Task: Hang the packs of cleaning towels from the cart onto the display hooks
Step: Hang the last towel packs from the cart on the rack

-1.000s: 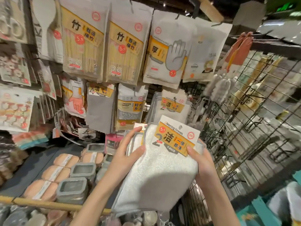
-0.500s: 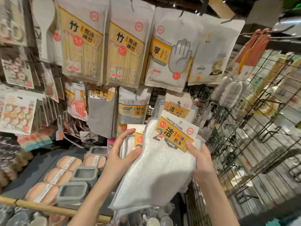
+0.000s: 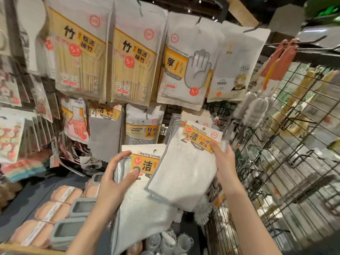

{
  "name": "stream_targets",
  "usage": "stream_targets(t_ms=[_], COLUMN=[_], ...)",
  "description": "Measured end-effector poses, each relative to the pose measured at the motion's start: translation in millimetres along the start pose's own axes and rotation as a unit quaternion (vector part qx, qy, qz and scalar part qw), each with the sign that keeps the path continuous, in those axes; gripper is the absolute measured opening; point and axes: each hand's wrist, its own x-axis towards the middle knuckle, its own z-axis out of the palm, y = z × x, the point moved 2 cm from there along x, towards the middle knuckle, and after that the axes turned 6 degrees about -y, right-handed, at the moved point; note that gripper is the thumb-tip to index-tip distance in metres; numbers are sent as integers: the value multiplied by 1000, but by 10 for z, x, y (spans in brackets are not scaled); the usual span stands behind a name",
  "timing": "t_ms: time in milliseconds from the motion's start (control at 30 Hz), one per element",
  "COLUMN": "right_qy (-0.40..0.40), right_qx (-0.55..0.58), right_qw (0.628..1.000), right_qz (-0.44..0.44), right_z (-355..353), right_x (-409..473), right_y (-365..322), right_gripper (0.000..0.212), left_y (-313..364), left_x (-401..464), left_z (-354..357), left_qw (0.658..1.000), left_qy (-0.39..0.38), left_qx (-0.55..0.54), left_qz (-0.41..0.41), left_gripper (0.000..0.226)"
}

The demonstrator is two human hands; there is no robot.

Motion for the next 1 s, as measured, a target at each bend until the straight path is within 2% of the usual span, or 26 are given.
stream_targets(t_ms=[33,133,267,400,567,700,1000], right_qy=[9,6,18,20,56,71,132], right_qx=[-20,-79,-113,-138,-144,-157,-235], right_qw=[1000,997,993,990,987,982,959], right_qz=[-2,-6,-13,-17,-42,-71,-88], right_z=[16,71,83,99,119,133,243], right_x=[104,345,520,582,680,766,886], right_y=[-6,2,108,199,254,286,267], right_gripper=[35,54,61,48,53,43,47], left_y=[-9,-40,-68,-67,-60,-51,-10], left_x=[7,13,17,14,-6,-34,-24], left_z=[-13,-49,-113,-145,-138,-152,-190], left_qw=[1000,1000,1000,999,998,998,998], left_qy=[2,9,21,33,37,46,48], left_qx=[3,12,20,37,39,36,41], left_qz=[0,-2,3,8,10,9,8], left_gripper=[47,46,47,46,47,45,45])
